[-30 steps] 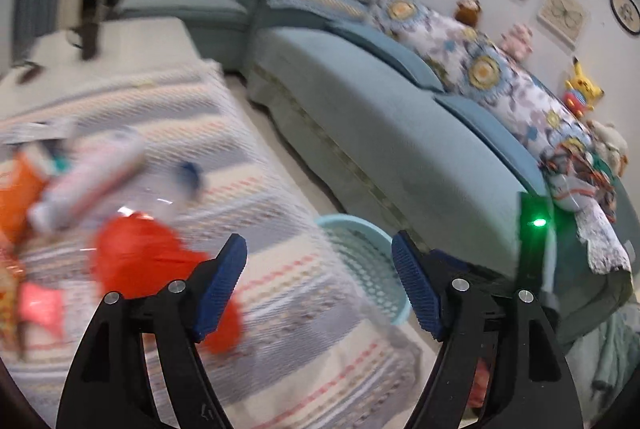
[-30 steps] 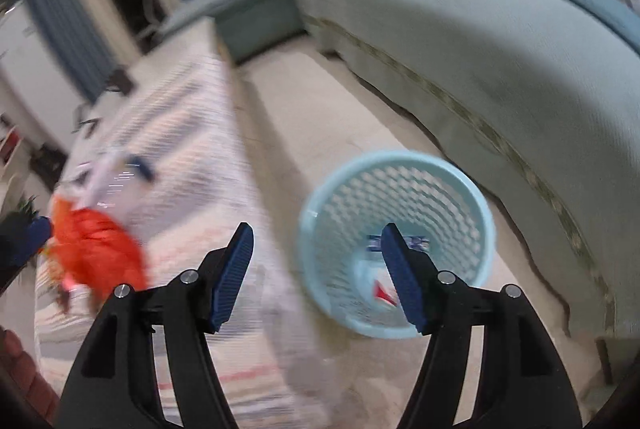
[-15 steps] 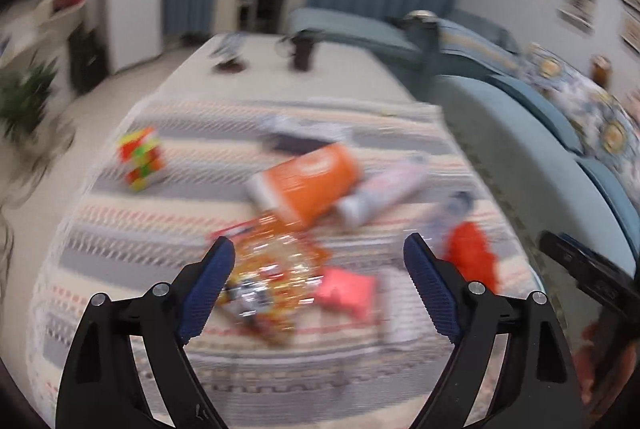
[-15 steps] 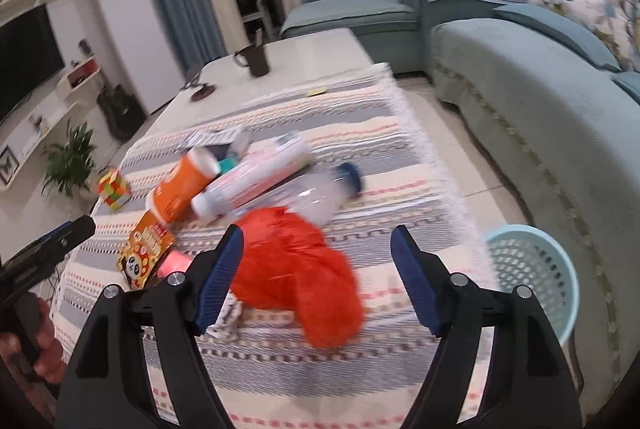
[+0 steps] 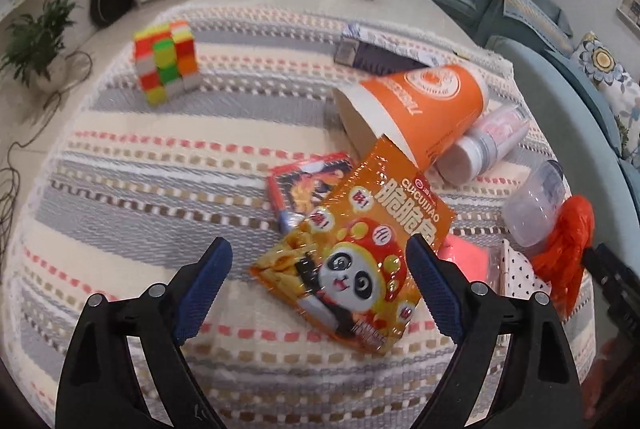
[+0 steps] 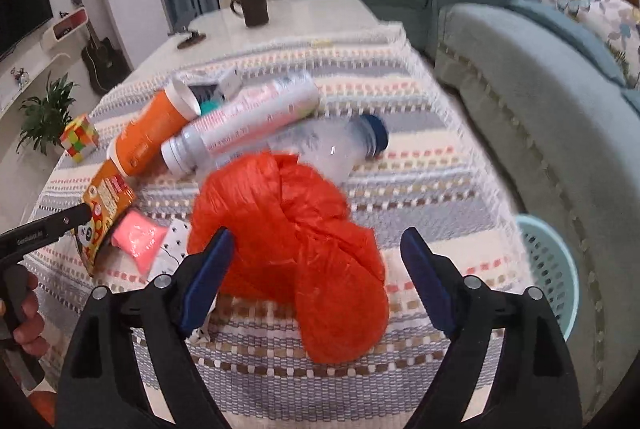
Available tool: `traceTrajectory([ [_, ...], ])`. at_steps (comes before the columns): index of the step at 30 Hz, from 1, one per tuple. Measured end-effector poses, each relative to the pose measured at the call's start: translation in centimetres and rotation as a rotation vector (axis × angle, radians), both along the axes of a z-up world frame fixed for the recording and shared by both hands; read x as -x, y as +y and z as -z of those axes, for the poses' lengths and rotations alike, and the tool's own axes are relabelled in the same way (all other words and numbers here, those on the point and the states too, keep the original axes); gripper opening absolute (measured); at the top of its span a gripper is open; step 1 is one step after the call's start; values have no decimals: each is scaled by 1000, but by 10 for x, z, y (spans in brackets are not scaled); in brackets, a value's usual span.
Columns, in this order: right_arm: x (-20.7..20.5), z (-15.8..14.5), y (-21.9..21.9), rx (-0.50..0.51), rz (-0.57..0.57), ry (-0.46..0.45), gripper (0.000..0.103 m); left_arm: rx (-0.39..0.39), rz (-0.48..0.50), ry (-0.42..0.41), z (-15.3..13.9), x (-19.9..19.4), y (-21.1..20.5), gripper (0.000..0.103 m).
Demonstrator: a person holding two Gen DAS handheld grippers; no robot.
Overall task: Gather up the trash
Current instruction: 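Grasp the orange plastic bag with the right tool while the left tool grasps the orange snack bag, then carry both bags over the blue basket and open both tools to drop them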
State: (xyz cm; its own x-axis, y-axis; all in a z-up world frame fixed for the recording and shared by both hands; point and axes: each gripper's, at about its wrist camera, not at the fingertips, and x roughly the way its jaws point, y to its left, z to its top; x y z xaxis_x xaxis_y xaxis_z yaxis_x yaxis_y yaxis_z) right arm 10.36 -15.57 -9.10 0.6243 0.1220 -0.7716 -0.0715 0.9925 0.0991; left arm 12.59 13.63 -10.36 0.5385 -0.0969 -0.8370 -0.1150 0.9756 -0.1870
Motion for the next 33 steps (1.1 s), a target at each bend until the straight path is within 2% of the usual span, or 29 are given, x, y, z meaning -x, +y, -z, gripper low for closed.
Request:
traceTrajectory([
  [1, -3, 6, 1, 4, 0, 24, 81, -2, 2, 13, 2, -3, -1, 82],
  [3, -6, 12, 1, 27, 11, 41, 81, -17, 13, 45, 8, -9, -6, 70],
  [4, -7, 13, 2, 28, 8, 45, 80, -20, 12, 51, 10, -10, -7, 70],
  [7, -5, 12, 4, 45, 5, 39, 54, -28, 9, 36, 8, -6, -8, 59],
  [10, -6, 14, 4, 46, -7, 48, 40, -25, 9, 22, 6, 1, -8, 47],
  [13, -4, 12, 6, 54, -13, 37, 32, -48, 6, 9, 1, 12, -9, 25],
  [15, -2, 10, 7, 56, -19, 27, 27, -24, 3, 1, -1, 17, -5, 13],
  [17, 1, 7, 8, 58, -26, 11, 22, 20, 9, -26, -5, 21, 0, 7],
  [23, 9, -6, 1, 21, -24, -52, 16, 57, 73, -125, -26, 37, -12, 3],
  [33, 19, -24, -23, -66, 22, -128, 15, 120, 168, -258, -65, 63, -49, 1],
])
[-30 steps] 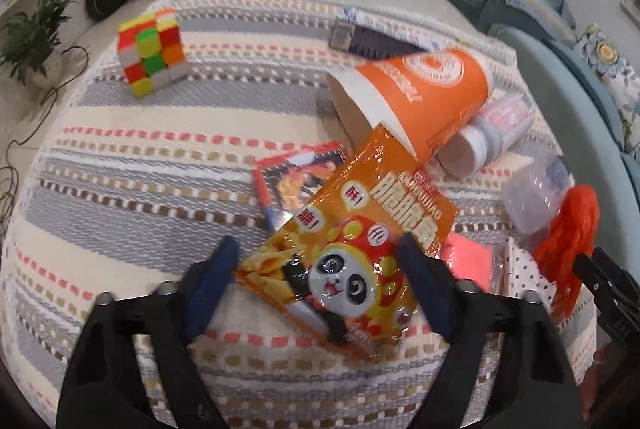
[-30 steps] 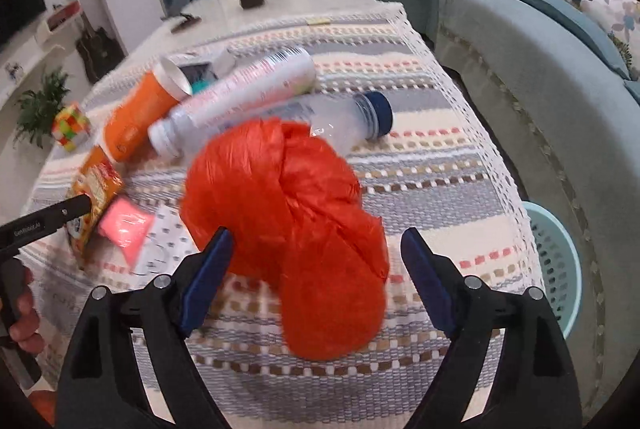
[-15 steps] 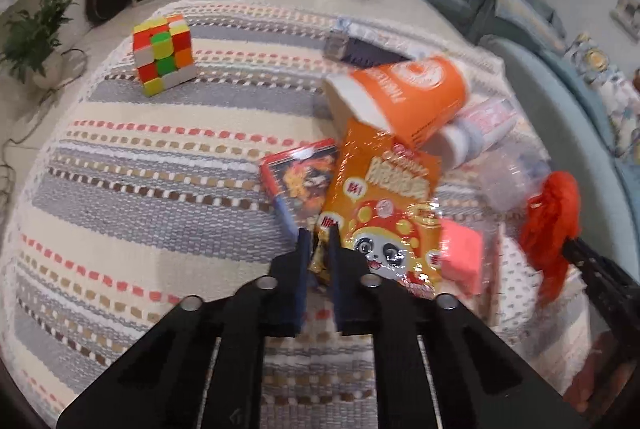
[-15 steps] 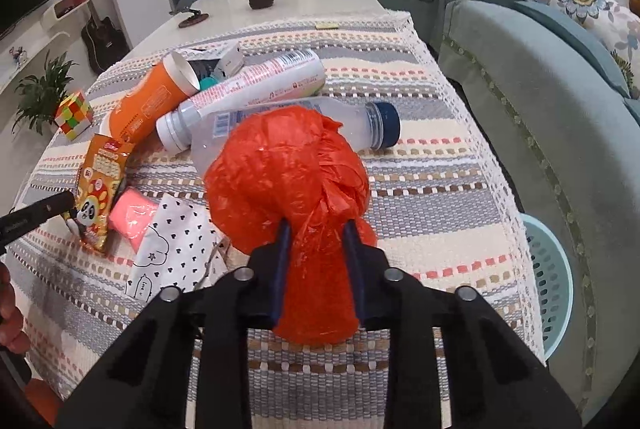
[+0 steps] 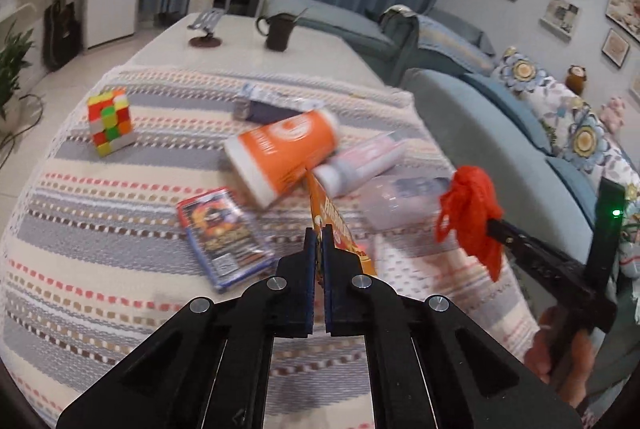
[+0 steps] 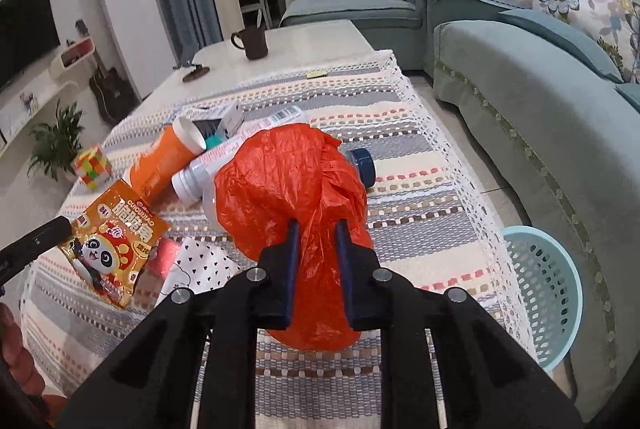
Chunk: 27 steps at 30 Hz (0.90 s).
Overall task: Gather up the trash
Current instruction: 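Carry both bags over the blue basket and open both tools to drop them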
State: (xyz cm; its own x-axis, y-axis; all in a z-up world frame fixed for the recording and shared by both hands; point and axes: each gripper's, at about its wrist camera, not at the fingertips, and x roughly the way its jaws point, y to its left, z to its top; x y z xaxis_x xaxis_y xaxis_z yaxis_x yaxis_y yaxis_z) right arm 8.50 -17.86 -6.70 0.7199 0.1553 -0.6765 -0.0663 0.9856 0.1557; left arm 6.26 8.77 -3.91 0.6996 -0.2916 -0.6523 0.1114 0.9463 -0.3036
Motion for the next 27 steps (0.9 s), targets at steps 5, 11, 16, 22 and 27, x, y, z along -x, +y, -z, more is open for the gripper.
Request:
traceTrajectory([
  [5, 6, -5, -7, -15, 13, -28, 15, 22, 33, -53, -22, 8, -15, 1],
  [11, 24, -25, -24, -34, 54, -101, 15, 23, 89, -124, -51, 9, -41, 1],
  [16, 44, -51, -66, -34, 136, -162, 15, 21, 188, -182, -73, 6, -85, 1],
  [22, 62, -70, -137, -14, 281, -190, 15, 37, 330, -220, -85, -6, -164, 1],
  [27, 68, -60, -191, 20, 395, -143, 15, 75, 447, -203, -76, -19, -235, 1],
])
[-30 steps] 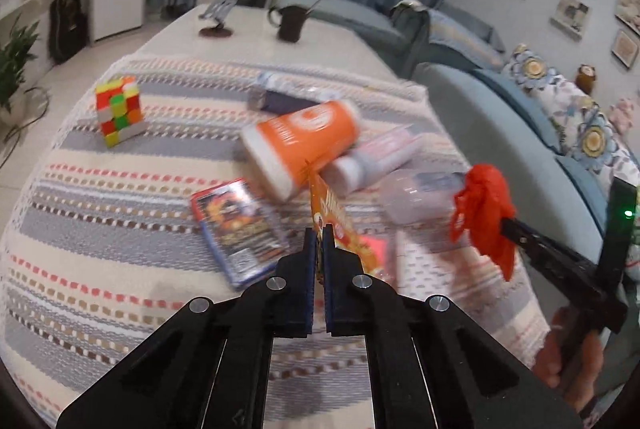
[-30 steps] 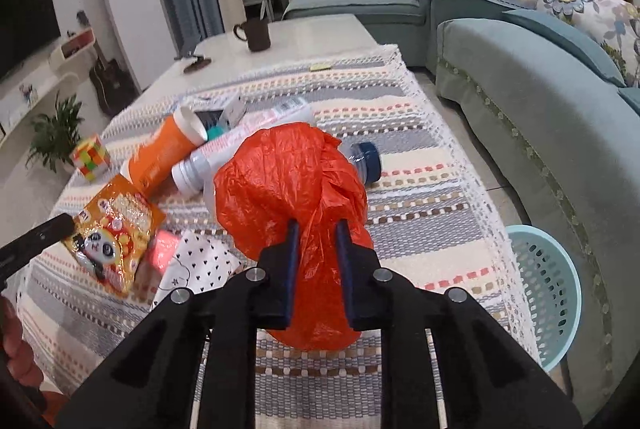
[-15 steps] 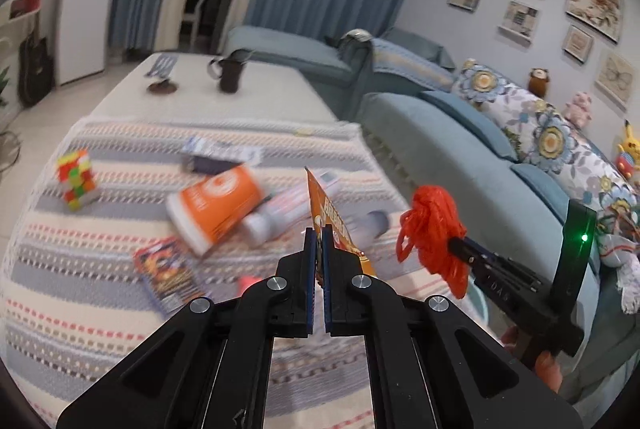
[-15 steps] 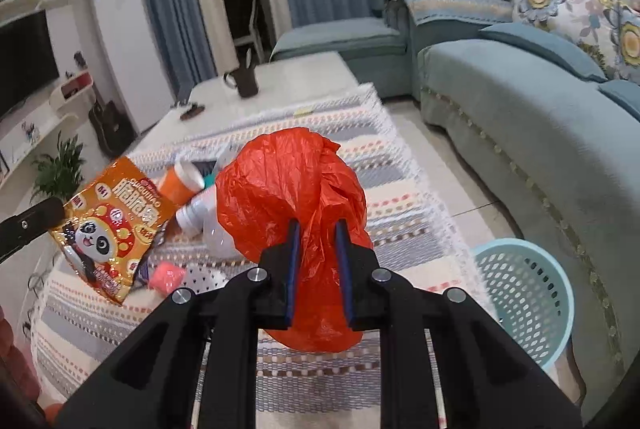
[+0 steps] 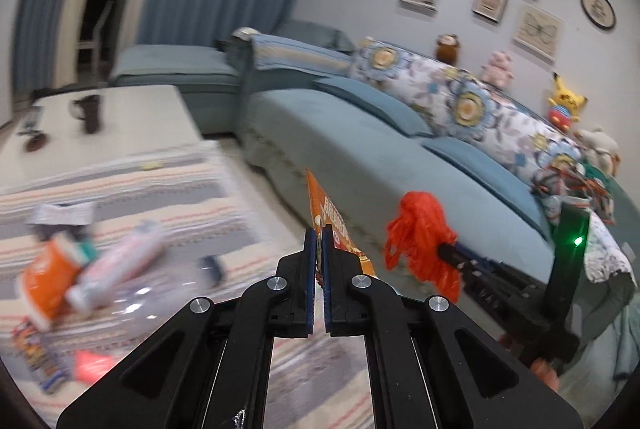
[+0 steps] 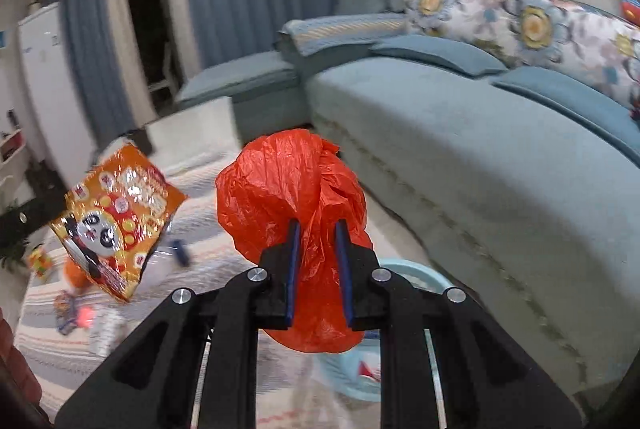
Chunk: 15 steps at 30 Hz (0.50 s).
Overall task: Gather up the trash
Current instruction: 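Carry both bags over the blue basket and open both tools to drop them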
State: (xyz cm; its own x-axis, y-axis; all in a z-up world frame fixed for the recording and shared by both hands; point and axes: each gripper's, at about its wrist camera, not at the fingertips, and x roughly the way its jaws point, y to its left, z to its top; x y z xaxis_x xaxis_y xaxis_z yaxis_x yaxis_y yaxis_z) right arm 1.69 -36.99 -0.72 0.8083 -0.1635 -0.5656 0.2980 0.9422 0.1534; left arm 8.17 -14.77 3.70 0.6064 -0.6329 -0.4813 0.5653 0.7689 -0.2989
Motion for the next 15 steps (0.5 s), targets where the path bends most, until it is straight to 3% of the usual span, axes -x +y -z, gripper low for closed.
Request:
traceTrajectory([
  [7, 3, 57, -61, -93, 120, 142, 15, -51, 117, 41, 33, -16, -81, 1],
  [15, -9, 128, -87, -152, 185, 334, 15, -136, 185, 124, 89, -33, -137, 3],
])
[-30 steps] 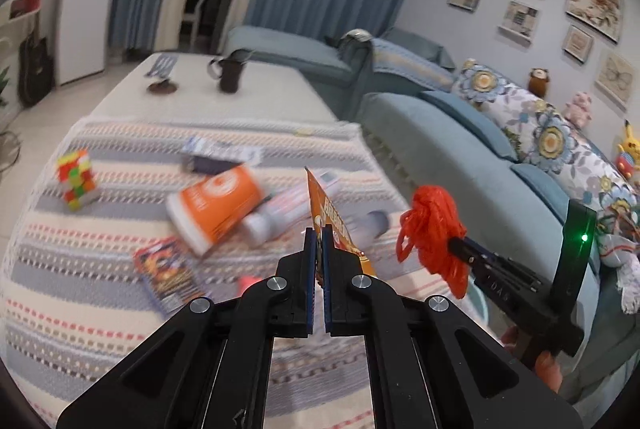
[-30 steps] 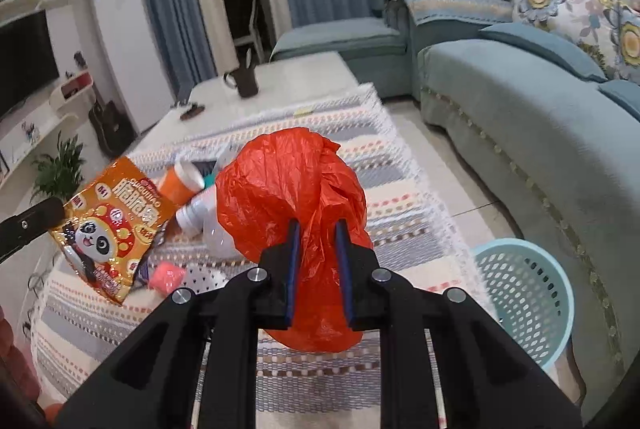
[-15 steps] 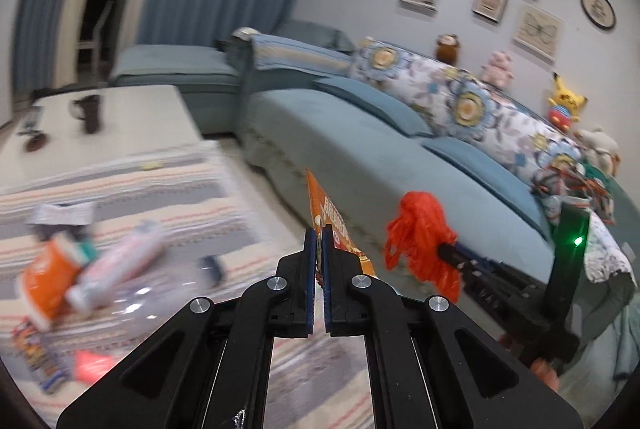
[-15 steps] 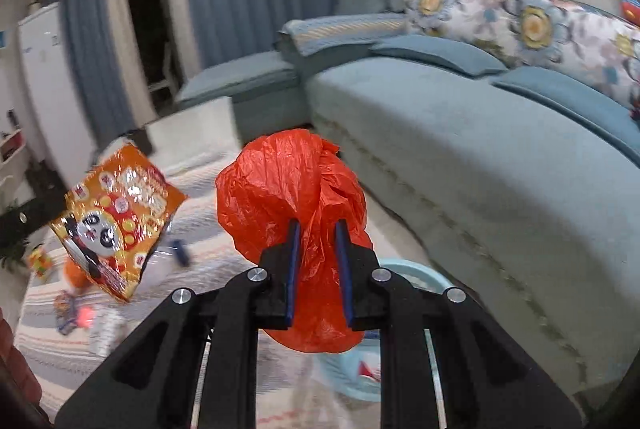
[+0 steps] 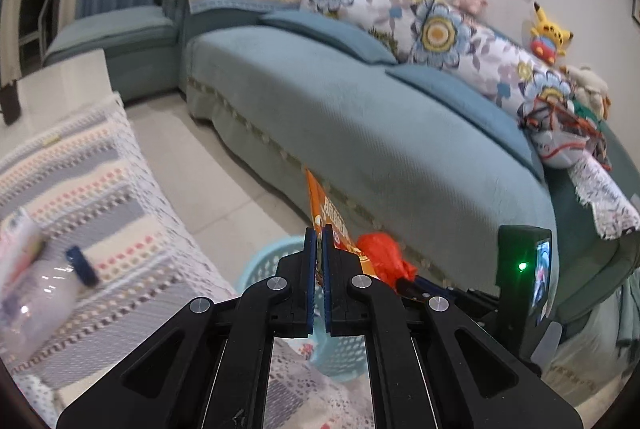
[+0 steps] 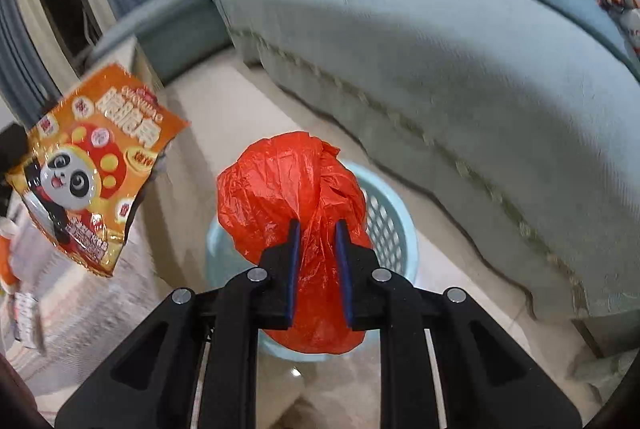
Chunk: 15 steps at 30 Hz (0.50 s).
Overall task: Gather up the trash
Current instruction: 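Carry both bags over the blue basket and open both tools to drop them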
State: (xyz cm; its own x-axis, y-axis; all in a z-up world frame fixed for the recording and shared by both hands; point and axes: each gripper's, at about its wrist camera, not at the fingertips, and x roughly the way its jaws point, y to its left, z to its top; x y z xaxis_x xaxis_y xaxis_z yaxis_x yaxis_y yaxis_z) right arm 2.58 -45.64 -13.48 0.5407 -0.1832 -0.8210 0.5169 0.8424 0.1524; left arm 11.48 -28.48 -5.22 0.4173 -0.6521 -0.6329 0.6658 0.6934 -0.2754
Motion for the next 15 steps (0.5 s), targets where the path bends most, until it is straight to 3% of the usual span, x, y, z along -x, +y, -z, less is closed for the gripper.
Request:
traceTrajectory([
  [4, -8, 26, -7, -57, 3, 52, 17, -32, 16, 47, 22, -7, -11, 23],
  [6, -12, 35, -9, -77, -3, 74, 17, -54, 7, 51, 29, -8, -10, 43],
  [9, -17, 40, -14, -142, -10, 72, 19, -60, 8, 51, 32, -7, -4, 45],
  [12, -14, 42, -15, -138, -2, 72, 28, -62, -3, 44, 30, -5, 7, 47],
  [15, -7, 34, -11, -145, -1, 53, 44, -53, -18, 41, 23, -1, 21, 52],
])
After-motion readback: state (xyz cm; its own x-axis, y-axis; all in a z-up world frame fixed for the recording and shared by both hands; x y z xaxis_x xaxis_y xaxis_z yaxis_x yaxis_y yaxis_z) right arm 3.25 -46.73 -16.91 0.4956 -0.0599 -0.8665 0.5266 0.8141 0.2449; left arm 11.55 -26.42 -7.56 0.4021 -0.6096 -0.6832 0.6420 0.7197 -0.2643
